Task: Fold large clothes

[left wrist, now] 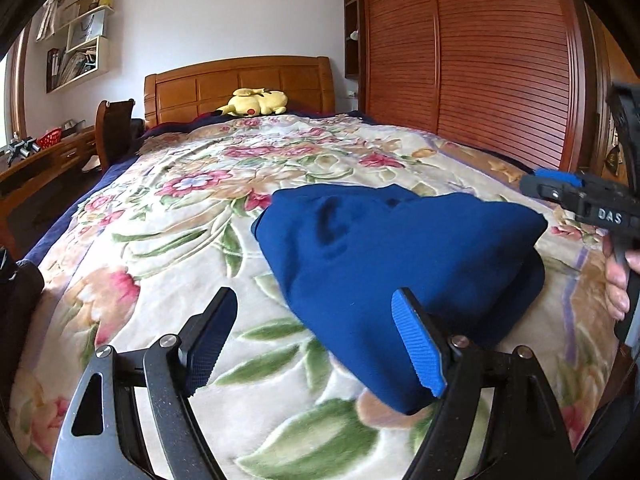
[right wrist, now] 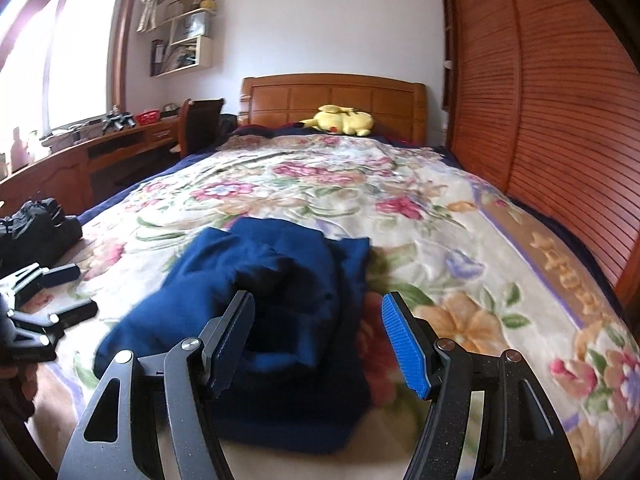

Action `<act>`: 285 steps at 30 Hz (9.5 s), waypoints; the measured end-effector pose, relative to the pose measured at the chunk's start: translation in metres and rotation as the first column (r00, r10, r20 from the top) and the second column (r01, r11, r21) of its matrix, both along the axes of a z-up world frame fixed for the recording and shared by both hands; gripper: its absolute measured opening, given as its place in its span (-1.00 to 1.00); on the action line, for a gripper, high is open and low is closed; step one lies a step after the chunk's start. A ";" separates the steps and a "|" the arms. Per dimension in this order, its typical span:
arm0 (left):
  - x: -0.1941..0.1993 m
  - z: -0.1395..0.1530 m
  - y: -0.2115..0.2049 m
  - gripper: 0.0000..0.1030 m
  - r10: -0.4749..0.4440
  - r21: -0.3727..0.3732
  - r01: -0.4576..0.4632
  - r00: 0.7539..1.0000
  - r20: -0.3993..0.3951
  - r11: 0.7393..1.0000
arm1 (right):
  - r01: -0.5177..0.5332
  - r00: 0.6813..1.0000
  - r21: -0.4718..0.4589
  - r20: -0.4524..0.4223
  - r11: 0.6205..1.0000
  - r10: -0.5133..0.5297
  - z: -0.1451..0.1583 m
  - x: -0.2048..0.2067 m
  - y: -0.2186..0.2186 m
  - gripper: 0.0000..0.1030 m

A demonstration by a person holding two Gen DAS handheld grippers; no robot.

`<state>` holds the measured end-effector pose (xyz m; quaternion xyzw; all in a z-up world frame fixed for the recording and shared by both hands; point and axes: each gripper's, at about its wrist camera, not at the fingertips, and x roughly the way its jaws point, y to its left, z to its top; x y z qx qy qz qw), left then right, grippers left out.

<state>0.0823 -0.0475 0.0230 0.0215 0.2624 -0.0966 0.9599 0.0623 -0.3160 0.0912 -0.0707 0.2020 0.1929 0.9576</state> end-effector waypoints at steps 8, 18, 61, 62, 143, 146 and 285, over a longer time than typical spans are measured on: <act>-0.004 -0.001 0.016 0.56 0.020 -0.003 -0.020 1.000 0.002 1.000 | -0.056 0.998 -0.141 -0.050 0.988 0.050 0.008 0.034 0.052 0.33; -0.011 -0.001 0.038 0.56 0.035 -0.027 -0.035 0.999 0.002 0.999 | -0.082 0.971 -0.156 -0.237 0.984 0.043 -0.012 0.067 0.059 0.33; -0.018 0.000 0.035 0.56 0.003 -0.049 -0.004 1.000 -0.031 0.999 | 0.048 0.980 -0.236 -0.175 0.970 -0.091 -0.019 0.046 0.003 -0.24; -0.019 0.000 0.034 0.56 0.002 -0.044 -0.003 1.000 -0.029 0.999 | 0.054 0.982 -0.229 -0.165 0.972 -0.094 -0.019 0.037 -0.002 -0.03; 0.138 -0.038 -0.150 0.56 -0.211 0.033 0.224 0.950 -0.232 0.974 | 0.305 0.934 0.087 -0.224 0.948 -0.280 -0.091 0.026 -0.226 -0.31; 0.138 -0.038 -0.151 0.56 -0.211 0.043 0.226 0.952 -0.224 0.973 | 0.312 0.931 0.101 -0.229 0.945 -0.283 -0.094 0.028 -0.225 -0.22; -0.168 0.060 0.493 -0.45 0.746 0.080 -0.752 0.660 0.091 0.655 | -0.618 0.775 0.071 -0.113 0.783 0.621 -0.058 0.189 0.461 0.36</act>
